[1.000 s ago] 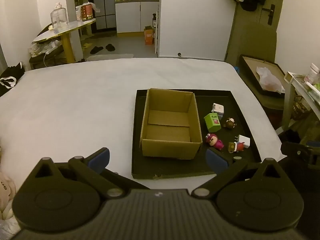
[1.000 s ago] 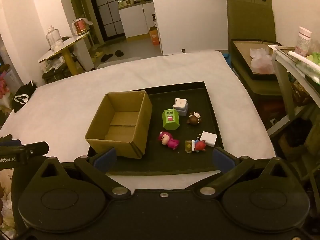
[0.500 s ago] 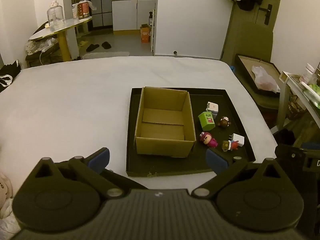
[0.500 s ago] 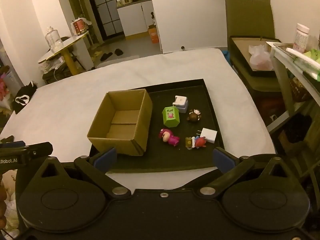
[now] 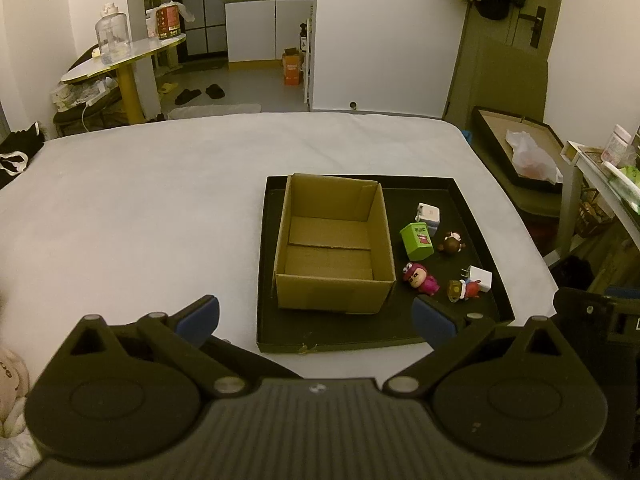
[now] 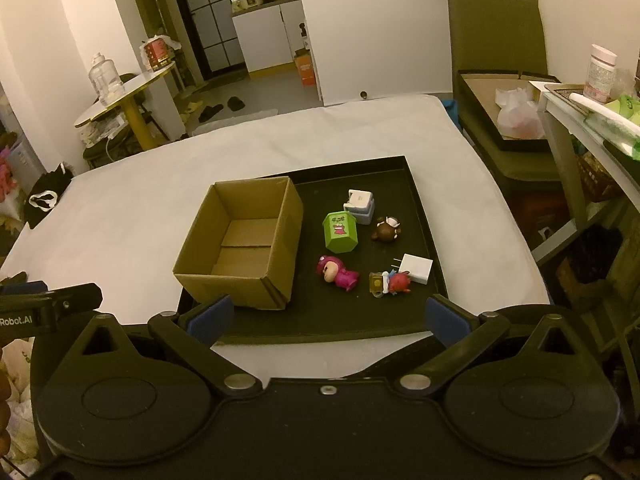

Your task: Organize rigid objects

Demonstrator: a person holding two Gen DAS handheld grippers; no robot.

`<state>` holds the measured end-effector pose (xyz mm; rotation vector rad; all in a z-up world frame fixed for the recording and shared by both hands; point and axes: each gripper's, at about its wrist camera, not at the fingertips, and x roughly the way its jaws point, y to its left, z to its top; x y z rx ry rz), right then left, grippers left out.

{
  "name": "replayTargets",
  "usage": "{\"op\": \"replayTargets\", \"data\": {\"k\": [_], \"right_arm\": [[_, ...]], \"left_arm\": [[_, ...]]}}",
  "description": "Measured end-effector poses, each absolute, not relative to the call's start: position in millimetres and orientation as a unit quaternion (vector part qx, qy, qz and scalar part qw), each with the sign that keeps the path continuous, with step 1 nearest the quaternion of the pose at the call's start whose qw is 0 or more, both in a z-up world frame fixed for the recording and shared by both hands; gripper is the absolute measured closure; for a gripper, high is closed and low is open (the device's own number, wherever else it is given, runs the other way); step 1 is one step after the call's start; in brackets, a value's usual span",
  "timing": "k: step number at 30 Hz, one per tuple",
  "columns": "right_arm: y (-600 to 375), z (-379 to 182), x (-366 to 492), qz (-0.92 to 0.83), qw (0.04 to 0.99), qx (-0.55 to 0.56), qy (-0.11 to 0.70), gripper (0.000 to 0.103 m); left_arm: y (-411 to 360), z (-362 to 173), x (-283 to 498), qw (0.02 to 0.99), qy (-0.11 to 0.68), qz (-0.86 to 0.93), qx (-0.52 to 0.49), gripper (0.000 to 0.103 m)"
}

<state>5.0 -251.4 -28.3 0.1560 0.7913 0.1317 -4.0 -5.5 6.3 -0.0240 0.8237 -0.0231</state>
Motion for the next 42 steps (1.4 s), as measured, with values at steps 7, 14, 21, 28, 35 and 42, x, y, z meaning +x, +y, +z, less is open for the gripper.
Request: {"op": "replayTargets", "data": {"k": [7,14,21,28,35,42], "right_arm": [[-249.0,-26.2,4.3,0.066,0.918,0.071,0.383,0.0],[-246.9,-24.1,3.0,0.066,0.92,0.068,0.381,0.0],[-244.7,-19.9,1.9,0.066,0.921,0.064,0.379,0.0],[-246.6,-18.8,1.6,0.061,0.921,0.065,0.379,0.0],[-246.2,-17.7,0.5,0.068,0.92,0.065,0.379,0.0],[-246.9,-17.0,0.7,0.069,0.92,0.066,0.379,0.0]], "left_arm": [[-3.7,7.5,-4.3,0.916,0.4,-0.012,-0.013,0.001],[-2.8,9.1,-4.3,0.916,0.4,-0.012,-0.014,0.001],[-0.6,12.3,-4.5,0.916,0.401,-0.016,-0.023,0.001],[-0.8,14.3,-5.9,0.918,0.397,-0.012,-0.02,0.001],[-3.2,13.8,-9.6,0.92,0.391,-0.011,-0.018,0.001],[-1.8,13.6,-8.0,0.919,0.393,-0.009,-0.014,0.001]]}}
